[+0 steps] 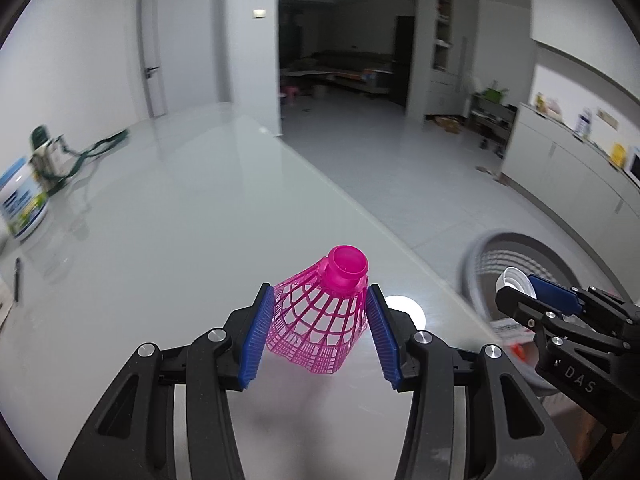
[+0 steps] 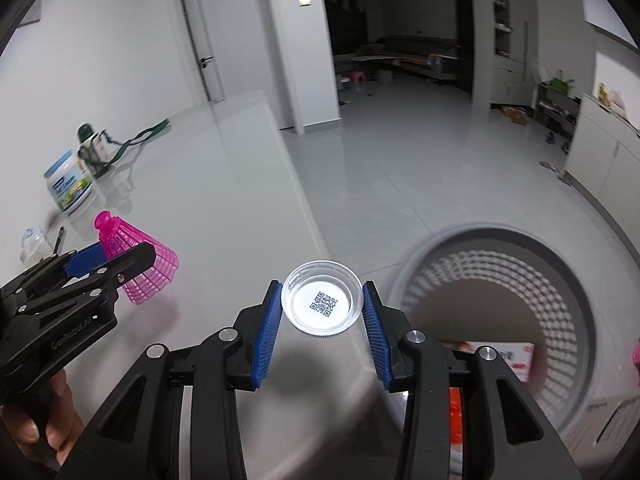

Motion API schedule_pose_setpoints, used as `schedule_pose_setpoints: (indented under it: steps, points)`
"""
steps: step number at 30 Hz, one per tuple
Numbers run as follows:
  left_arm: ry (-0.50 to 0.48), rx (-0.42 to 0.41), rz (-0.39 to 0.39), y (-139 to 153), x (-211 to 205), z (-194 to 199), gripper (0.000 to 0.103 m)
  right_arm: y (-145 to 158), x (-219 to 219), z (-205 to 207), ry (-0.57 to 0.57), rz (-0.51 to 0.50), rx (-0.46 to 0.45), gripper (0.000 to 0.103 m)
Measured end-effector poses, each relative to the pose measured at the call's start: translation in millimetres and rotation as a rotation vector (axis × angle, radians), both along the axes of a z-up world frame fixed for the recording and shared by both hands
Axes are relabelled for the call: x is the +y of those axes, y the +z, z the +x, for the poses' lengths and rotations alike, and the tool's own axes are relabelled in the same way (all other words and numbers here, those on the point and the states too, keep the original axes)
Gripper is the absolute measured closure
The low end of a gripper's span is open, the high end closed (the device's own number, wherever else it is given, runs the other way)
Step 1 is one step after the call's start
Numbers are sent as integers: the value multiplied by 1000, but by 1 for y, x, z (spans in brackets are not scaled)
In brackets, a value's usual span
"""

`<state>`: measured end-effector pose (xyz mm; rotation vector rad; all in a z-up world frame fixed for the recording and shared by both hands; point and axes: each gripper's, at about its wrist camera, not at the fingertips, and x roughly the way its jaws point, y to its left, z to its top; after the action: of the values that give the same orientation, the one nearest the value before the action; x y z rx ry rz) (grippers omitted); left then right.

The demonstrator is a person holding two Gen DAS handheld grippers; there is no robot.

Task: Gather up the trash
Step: 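Carry the shuttlecock with the left tool while the right carries the cap to the basket, then open both tools to drop the shuttlecock and cap into the basket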

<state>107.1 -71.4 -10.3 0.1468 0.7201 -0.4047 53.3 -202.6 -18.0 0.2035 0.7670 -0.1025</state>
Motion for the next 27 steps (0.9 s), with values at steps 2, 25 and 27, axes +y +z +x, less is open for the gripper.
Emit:
schedule_pose_setpoints:
  steps: [2,25,27]
  points:
    - [-28,6,1,-1,-19,-6,56,-2,-21,-13,-33,4,2,64]
    - [-213,84,38,-34,-164,-30,45,-37,-149,-85,-238,59,46,63]
    - [-208,79,39,-34,-165,-30,35,-37,-152,-85,-242,55,44,60]
